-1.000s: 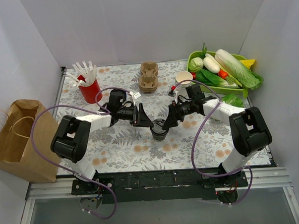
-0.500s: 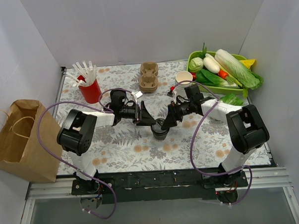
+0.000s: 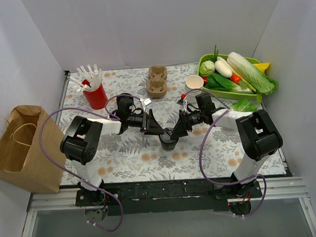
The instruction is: Pack the takeout coffee
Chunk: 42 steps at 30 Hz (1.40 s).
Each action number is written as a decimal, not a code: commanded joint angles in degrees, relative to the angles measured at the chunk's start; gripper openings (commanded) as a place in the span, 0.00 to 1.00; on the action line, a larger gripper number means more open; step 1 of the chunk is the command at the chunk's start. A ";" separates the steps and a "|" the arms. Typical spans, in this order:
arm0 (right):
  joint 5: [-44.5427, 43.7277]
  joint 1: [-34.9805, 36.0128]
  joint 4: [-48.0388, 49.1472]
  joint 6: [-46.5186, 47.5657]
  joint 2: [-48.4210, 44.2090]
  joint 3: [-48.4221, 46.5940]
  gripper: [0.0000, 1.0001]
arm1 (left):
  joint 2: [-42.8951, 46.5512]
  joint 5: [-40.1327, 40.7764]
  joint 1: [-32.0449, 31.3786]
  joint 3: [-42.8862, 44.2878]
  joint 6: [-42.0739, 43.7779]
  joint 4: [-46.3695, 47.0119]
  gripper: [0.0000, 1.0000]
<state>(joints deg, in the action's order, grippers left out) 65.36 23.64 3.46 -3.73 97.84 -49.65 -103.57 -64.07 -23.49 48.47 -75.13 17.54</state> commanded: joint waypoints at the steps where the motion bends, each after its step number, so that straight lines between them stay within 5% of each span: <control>1: -1.12 0.44 -0.11 6.51 2.70 1.58 0.78 | -0.32 1.41 -0.07 -0.92 4.11 -1.46 0.66; 10: -3.58 0.71 2.07 8.91 3.05 3.51 0.75 | 1.43 0.27 -0.16 0.48 7.11 -1.63 0.68; 16: -2.43 0.80 3.13 6.81 5.16 2.19 0.75 | 4.60 -4.39 -0.77 -1.52 -0.80 4.34 0.83; 20: -1.73 0.80 2.69 6.63 5.78 0.70 0.75 | 5.48 -1.33 -2.18 -3.99 -1.68 4.26 0.83; 29: -0.50 0.80 -0.65 9.88 7.18 -0.80 0.75 | -1.10 1.40 -1.04 -12.16 -21.45 22.26 0.81; 42: -2.44 0.80 5.24 6.01 8.51 0.87 0.73 | -4.80 3.70 -0.95 -13.23 -13.57 18.15 0.79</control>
<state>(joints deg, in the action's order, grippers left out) 73.43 24.05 7.51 -2.17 103.24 -51.13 -106.41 -64.90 -24.27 36.10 -94.67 41.98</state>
